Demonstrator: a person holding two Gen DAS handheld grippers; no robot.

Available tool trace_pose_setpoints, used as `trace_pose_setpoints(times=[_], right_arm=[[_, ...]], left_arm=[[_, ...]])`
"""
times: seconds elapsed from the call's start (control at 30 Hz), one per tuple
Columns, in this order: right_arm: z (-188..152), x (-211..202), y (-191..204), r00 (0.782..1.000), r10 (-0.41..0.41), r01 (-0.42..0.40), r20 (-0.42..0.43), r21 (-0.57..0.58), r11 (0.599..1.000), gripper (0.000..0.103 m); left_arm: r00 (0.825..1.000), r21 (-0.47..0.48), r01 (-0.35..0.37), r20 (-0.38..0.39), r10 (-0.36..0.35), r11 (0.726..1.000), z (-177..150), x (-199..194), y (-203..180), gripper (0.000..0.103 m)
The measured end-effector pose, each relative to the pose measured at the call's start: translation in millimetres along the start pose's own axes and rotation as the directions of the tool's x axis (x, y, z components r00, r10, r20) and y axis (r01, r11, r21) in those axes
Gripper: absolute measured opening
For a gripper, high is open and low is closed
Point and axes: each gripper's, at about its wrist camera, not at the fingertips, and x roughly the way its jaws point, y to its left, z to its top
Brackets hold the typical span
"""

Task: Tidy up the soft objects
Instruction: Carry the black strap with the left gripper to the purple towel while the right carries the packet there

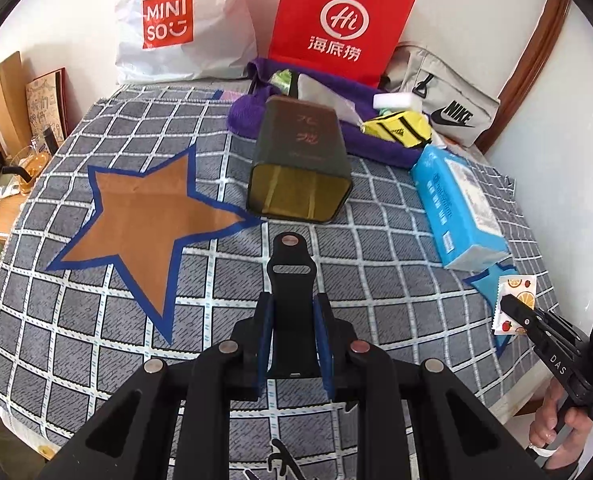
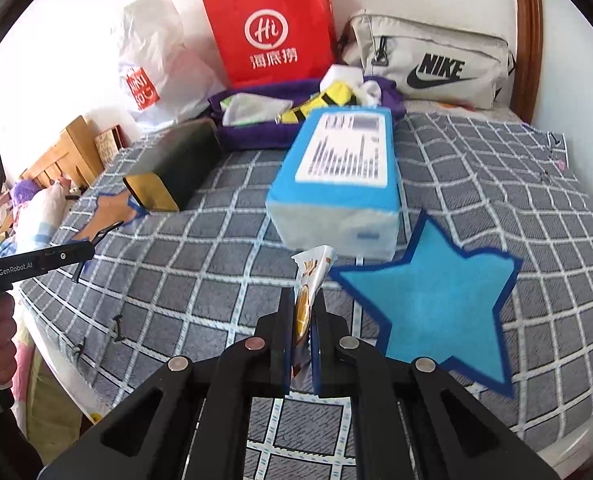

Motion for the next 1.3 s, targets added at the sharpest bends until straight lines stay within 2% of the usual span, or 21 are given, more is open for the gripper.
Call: trace_pose_setpoints(times=[0.57,1.3], right_arm=[[73.5,-33.2,2.4,0.992,0.068,-0.063,0.105,-0.058,0.996,0.007],[155.4,-8.0,-9.4,0.990,0.049,-0.039,0.133,-0.079,0.996,0.007]], left_arm=[[0.997,0.010,-0.013,0.079,0.012,1.000,58.0,-29.6,-18.4,0.020],[0.994,-0.002,-0.002,0.111,0.003,1.000,133.7,-12.4,-27.5,0.020]])
